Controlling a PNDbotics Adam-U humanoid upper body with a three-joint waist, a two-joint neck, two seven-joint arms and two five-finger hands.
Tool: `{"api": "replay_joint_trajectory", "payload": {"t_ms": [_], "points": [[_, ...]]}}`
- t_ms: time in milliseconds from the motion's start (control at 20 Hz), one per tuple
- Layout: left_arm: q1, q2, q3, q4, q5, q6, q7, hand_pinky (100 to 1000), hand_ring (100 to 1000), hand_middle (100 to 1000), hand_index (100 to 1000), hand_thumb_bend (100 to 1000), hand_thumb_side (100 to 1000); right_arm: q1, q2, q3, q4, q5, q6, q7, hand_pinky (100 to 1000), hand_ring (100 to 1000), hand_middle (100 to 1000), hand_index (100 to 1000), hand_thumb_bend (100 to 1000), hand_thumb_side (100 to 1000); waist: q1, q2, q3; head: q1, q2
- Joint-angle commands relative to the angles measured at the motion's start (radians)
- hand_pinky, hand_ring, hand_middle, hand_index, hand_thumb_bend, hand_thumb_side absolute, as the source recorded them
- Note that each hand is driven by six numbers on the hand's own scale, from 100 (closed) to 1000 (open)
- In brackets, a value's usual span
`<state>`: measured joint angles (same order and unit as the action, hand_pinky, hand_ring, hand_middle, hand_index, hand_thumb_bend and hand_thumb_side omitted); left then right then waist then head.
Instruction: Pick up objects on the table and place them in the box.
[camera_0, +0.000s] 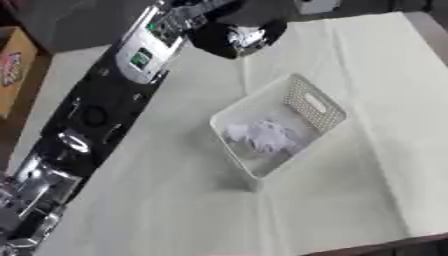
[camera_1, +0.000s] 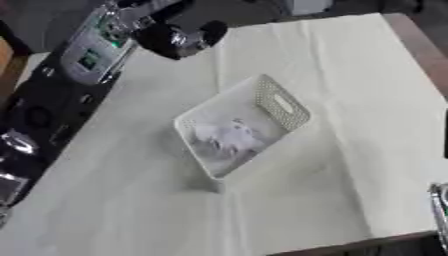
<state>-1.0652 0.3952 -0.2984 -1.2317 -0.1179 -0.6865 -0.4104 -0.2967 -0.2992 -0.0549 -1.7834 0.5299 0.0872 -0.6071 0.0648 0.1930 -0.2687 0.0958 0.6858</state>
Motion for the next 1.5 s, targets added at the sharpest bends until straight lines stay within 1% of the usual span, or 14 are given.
{"api": "replay_joint_trajectory", "payload": {"t_ms": [50,300,350,400,450,500,550,600,650,700,750,850,1100,1500], "points": [[-0.026,0.014,0.018,-0.014,-0.002,-0.220,-0.219,1000,949,959,855,100,751,-0.013,-0.012,-0.001,-0.013,0.003,-0.002,0.001,333,406,617,747,100,817,-0.010,-0.016,0.002,-0.013,0.004],[-0.023,0.017,0.024,-0.019,-0.013,-0.220,-0.208,1000,933,940,829,100,663,-0.014,-0.011,-0.001,-0.011,0.003,-0.002,0.002,334,406,617,747,100,816,-0.012,-0.018,0.004,-0.013,0.003],[-0.022,0.019,0.032,-0.019,-0.019,-0.220,-0.195,1000,882,905,782,100,463,-0.013,-0.011,-0.001,-0.011,0.003,-0.002,0.002,334,407,617,747,100,816,-0.013,-0.018,0.006,-0.014,0.001],[-0.021,0.020,0.041,-0.017,-0.030,-0.220,-0.174,1000,882,905,782,100,463,-0.012,-0.011,-0.002,-0.011,0.003,-0.002,0.002,334,407,617,747,100,816,-0.013,-0.019,0.007,-0.014,0.000],[-0.019,0.022,0.050,-0.013,-0.043,-0.220,-0.144,911,755,835,714,100,383,-0.012,-0.010,-0.002,-0.011,0.003,-0.002,0.002,334,407,617,747,100,815,-0.014,-0.019,0.008,-0.015,-0.001],[-0.016,0.023,0.059,-0.009,-0.055,-0.220,-0.107,927,767,842,721,100,341,-0.011,-0.010,-0.002,-0.011,0.003,-0.002,0.002,334,407,617,747,100,816,-0.014,-0.020,0.010,-0.016,-0.002],[-0.013,0.025,0.063,-0.007,-0.069,-0.220,-0.070,774,660,782,683,100,389,-0.011,-0.010,-0.002,-0.010,0.003,-0.002,0.002,334,407,617,747,100,815,-0.015,-0.020,0.011,-0.016,-0.002],[-0.009,0.027,0.067,-0.003,-0.084,-0.220,-0.033,790,671,788,686,100,385,-0.010,-0.010,-0.002,-0.010,0.003,-0.002,0.002,334,407,617,746,100,815,-0.015,-0.021,0.013,-0.017,-0.002],[-0.005,0.029,0.069,0.001,-0.098,-0.220,0.001,587,555,700,637,100,417,-0.009,-0.010,-0.002,-0.010,0.003,-0.002,0.002,334,407,617,747,100,815,-0.016,-0.022,0.015,-0.017,-0.002],[0.001,0.031,0.073,0.005,-0.113,-0.220,0.035,571,547,692,634,100,416,-0.008,-0.010,-0.003,-0.010,0.004,-0.002,0.001,334,407,617,746,100,815,-0.016,-0.023,0.018,-0.017,-0.002],[0.007,0.033,0.079,0.008,-0.130,-0.220,0.066,442,472,611,604,100,433,-0.007,-0.011,-0.003,-0.010,0.004,-0.002,0.001,334,407,617,746,100,815,-0.016,-0.023,0.021,-0.017,-0.003],[0.025,0.034,0.093,0.013,-0.153,-0.220,0.126,322,385,527,550,100,492,-0.005,-0.011,-0.004,-0.010,0.003,-0.002,0.000,334,407,617,746,100,816,-0.017,-0.024,0.028,-0.019,-0.002],[0.121,0.055,0.144,-0.005,-0.171,-0.151,0.267,137,231,409,487,100,663,0.009,-0.014,-0.010,-0.010,0.000,-0.001,-0.007,334,406,617,746,100,816,-0.018,-0.031,0.059,-0.030,0.004],[0.410,0.017,0.208,-0.205,-0.091,0.080,0.341,100,134,372,570,100,640,0.025,-0.018,-0.017,-0.015,-0.001,-0.003,-0.022,333,406,617,746,100,817,-0.013,-0.034,0.121,-0.063,0.035]]}}
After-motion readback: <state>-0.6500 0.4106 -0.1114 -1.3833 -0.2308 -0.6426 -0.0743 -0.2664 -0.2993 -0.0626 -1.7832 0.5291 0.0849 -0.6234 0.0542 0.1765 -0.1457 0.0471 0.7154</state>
